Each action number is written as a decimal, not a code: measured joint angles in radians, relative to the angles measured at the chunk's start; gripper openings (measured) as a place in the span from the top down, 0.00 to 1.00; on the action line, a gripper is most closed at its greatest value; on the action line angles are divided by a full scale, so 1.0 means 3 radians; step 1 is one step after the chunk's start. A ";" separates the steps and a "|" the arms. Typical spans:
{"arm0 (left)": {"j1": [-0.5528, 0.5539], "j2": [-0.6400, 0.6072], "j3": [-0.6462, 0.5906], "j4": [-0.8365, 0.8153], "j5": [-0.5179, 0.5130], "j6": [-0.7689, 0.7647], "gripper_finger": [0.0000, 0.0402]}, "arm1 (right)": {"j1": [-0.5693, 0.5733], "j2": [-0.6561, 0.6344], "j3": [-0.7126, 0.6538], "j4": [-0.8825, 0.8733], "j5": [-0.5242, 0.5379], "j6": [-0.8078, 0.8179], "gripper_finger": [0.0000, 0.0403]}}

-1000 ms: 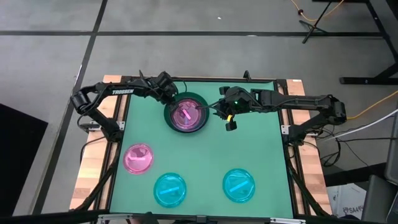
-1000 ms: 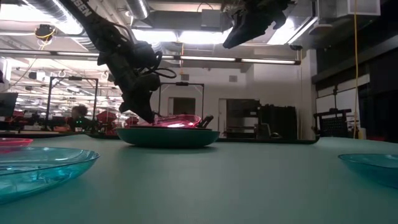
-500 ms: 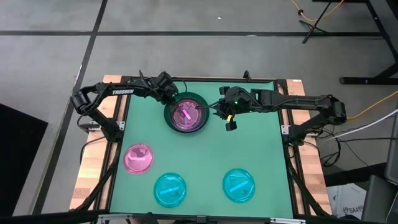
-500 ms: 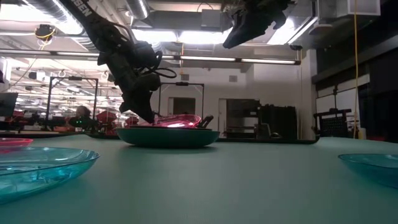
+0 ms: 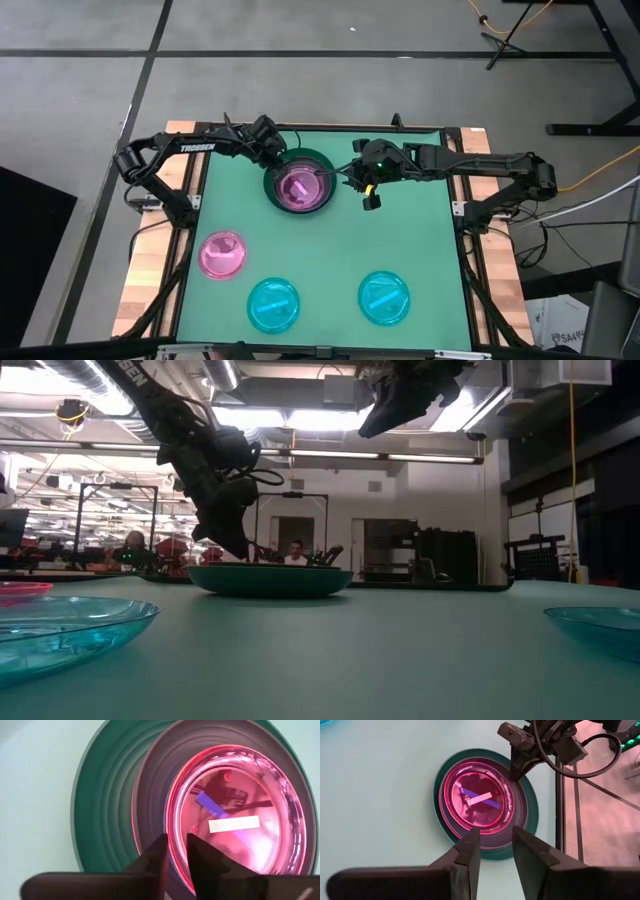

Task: Stack plastic plates
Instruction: Stack the right blue plate on top of the light pink plate

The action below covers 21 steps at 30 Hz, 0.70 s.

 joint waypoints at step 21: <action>0.0000 -0.0300 0.0000 -0.0009 0.0111 0.0000 0.78 | 0.0001 0.0001 0.0000 -0.0003 -0.0001 0.0000 0.75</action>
